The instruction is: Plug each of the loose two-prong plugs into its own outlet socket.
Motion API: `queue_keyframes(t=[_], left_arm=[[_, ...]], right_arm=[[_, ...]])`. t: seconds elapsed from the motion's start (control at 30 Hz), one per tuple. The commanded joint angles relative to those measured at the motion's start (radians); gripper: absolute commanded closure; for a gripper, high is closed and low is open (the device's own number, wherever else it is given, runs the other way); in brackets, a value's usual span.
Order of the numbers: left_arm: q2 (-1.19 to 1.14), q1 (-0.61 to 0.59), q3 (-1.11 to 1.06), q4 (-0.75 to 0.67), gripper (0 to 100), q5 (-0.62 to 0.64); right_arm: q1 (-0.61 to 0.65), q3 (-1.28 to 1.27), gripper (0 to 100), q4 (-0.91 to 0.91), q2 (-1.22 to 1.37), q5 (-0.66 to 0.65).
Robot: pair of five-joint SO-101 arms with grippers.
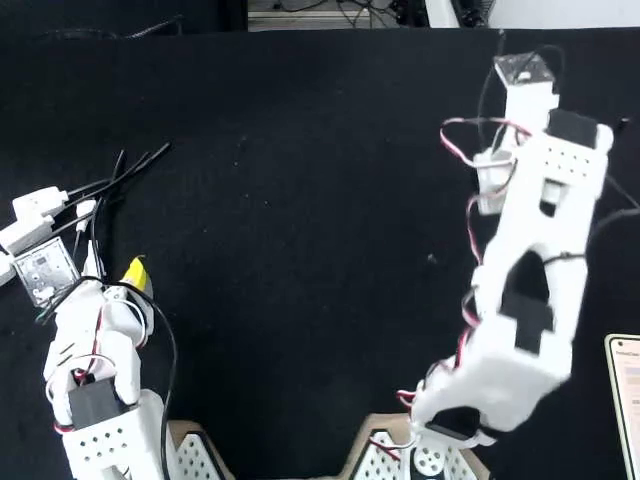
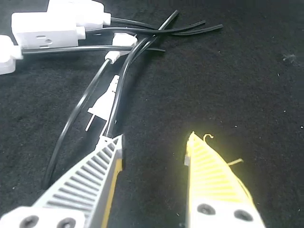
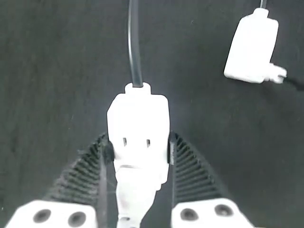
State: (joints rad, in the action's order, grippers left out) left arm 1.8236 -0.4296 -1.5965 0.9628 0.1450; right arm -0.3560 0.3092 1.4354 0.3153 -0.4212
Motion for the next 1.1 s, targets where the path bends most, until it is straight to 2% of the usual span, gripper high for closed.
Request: queue_keyframes(t=[0.0,0.2,0.43,0.87,0.93,1.07], left_arm=[[0.002,0.015,0.031,-0.021,78,0.002],[0.002,0.015,0.031,-0.02,78,0.002],[0.002,0.012,0.031,-0.018,78,0.002],[0.002,0.015,0.031,-0.018,78,0.002],[0.002,0.015,0.03,-0.018,78,0.002],[0.002,0.015,0.03,-0.018,78,0.002]], right_arm=[[-0.025,0.278,98.7,0.081,0.143,0.029],[-0.052,0.68,98.7,0.178,0.421,0.035],[-0.094,1.029,98.7,0.183,0.717,0.031],[-0.087,1.287,98.1,0.176,1.001,0.029],[-0.075,1.31,93.6,0.183,1.015,0.035],[-0.051,1.337,77.1,0.173,1.036,0.028]])
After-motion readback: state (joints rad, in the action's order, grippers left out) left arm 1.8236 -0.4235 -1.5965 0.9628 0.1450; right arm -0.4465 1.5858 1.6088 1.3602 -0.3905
